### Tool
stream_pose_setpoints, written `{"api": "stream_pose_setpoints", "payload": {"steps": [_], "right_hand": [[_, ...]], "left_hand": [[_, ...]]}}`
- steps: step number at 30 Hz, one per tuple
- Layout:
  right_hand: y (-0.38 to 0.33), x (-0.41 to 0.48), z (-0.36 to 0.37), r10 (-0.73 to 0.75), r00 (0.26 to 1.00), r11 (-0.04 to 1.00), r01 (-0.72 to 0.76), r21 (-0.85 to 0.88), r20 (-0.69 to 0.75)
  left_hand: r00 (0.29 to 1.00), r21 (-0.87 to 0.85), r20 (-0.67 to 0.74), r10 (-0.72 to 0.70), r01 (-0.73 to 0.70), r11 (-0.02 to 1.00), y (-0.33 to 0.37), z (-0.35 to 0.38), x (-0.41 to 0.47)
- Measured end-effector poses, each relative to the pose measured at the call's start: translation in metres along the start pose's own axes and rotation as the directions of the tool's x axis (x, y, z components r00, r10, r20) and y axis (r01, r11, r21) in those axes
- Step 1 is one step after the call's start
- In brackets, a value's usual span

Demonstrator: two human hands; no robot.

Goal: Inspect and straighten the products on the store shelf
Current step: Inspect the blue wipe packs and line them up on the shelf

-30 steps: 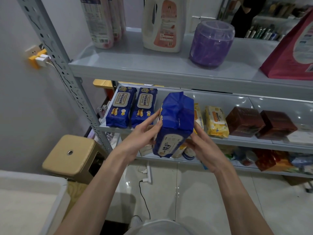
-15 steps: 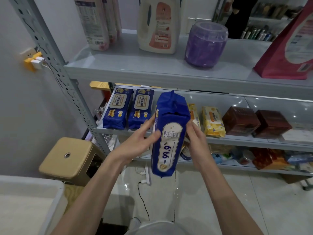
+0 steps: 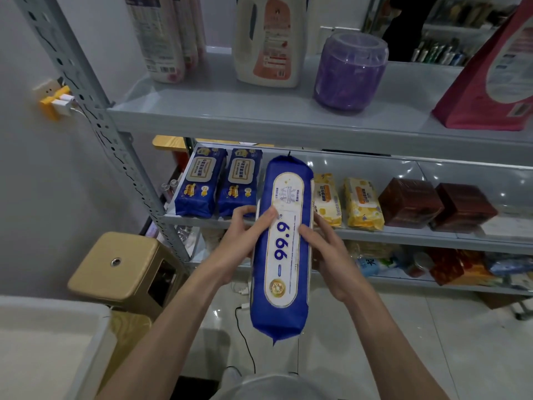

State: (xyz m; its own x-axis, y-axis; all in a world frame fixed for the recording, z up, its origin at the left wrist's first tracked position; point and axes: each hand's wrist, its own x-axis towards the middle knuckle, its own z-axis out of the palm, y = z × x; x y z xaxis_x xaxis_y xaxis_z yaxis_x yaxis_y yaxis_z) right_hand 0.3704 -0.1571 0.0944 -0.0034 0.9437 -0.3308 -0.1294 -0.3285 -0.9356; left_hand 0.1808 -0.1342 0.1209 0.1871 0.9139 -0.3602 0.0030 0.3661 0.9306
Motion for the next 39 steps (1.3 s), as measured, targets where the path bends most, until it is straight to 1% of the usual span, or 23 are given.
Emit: {"api": "stream_pose_setpoints", "payload": {"steps": [3,4,6,8,11,13,15,17,18,20,22,24,27,29,31,34,36,39], "right_hand": [[-0.003,0.005,0.002,0.068,0.993,0.996,-0.062,0.063,-0.095],[-0.005,0.005,0.003,0.079,0.990,0.995,-0.071,0.077,-0.113],[-0.007,0.003,0.003,0.078,0.990,0.995,-0.070,0.071,-0.118],[-0.007,-0.002,0.002,0.046,0.996,0.999,-0.044,0.031,-0.077],[-0.002,-0.013,-0.007,-0.026,0.997,0.998,0.021,0.064,0.079],[0.003,-0.016,-0.012,-0.067,0.982,0.996,0.055,0.071,0.178],[0.006,-0.016,-0.012,-0.088,0.972,0.996,0.080,0.046,0.217],[0.005,-0.015,-0.007,-0.122,0.976,0.992,0.122,0.011,0.182],[0.004,-0.014,-0.005,-0.135,0.979,0.991,0.134,0.019,0.156],[0.002,-0.013,-0.002,-0.129,0.988,0.987,0.119,0.108,0.090],[-0.005,-0.016,-0.001,-0.126,0.991,0.978,0.118,0.170,0.037],[-0.013,-0.020,0.000,-0.137,0.990,0.974,0.127,0.185,0.040],[-0.018,-0.019,-0.001,-0.156,0.988,0.977,0.151,0.149,0.017],[-0.022,-0.019,-0.001,-0.188,0.982,0.972,0.182,0.150,0.022],[-0.024,-0.019,-0.003,-0.220,0.974,0.968,0.210,0.136,0.062],[-0.024,-0.020,-0.006,-0.219,0.971,0.969,0.205,0.136,0.100],[-0.023,-0.018,-0.006,-0.210,0.973,0.971,0.196,0.139,0.094],[-0.024,-0.016,-0.005,-0.194,0.978,0.971,0.181,0.157,0.076]], "left_hand": [[0.990,-0.005,0.140,-0.018,0.018,1.000,-0.004,-0.001,-0.003],[0.987,-0.031,0.158,-0.018,0.024,0.999,-0.006,-0.001,-0.004],[0.992,-0.104,0.127,-0.020,0.034,0.994,-0.010,0.002,-0.001],[0.996,-0.169,0.081,-0.029,0.042,0.985,-0.010,0.004,0.003],[0.998,-0.277,-0.001,-0.068,0.065,0.959,-0.006,0.003,0.009],[0.995,-0.306,-0.055,-0.087,0.066,0.950,-0.001,0.003,0.013],[0.994,-0.283,-0.084,-0.077,0.050,0.958,0.004,0.005,0.014],[0.996,-0.240,-0.072,-0.050,0.032,0.970,0.006,0.005,0.011],[0.998,-0.211,-0.049,-0.032,0.021,0.977,0.006,0.004,0.009],[0.999,-0.168,0.048,0.006,0.002,0.986,0.001,-0.002,0.009],[0.988,-0.202,0.142,0.053,-0.023,0.979,-0.005,-0.010,0.006],[0.979,-0.233,0.186,0.082,-0.037,0.972,-0.006,-0.016,0.004],[0.965,-0.177,0.220,0.145,-0.107,0.978,-0.005,-0.013,0.000],[0.968,-0.178,0.204,0.143,-0.107,0.978,-0.006,-0.011,0.000],[0.975,-0.147,0.188,0.118,-0.091,0.985,-0.005,-0.011,0.001],[0.984,-0.002,0.173,0.041,-0.041,0.999,-0.004,-0.016,0.002],[0.986,0.051,0.166,0.017,-0.026,0.998,-0.002,-0.016,0.003],[0.987,-0.007,0.145,0.065,-0.064,0.998,-0.002,-0.012,0.002]]}}
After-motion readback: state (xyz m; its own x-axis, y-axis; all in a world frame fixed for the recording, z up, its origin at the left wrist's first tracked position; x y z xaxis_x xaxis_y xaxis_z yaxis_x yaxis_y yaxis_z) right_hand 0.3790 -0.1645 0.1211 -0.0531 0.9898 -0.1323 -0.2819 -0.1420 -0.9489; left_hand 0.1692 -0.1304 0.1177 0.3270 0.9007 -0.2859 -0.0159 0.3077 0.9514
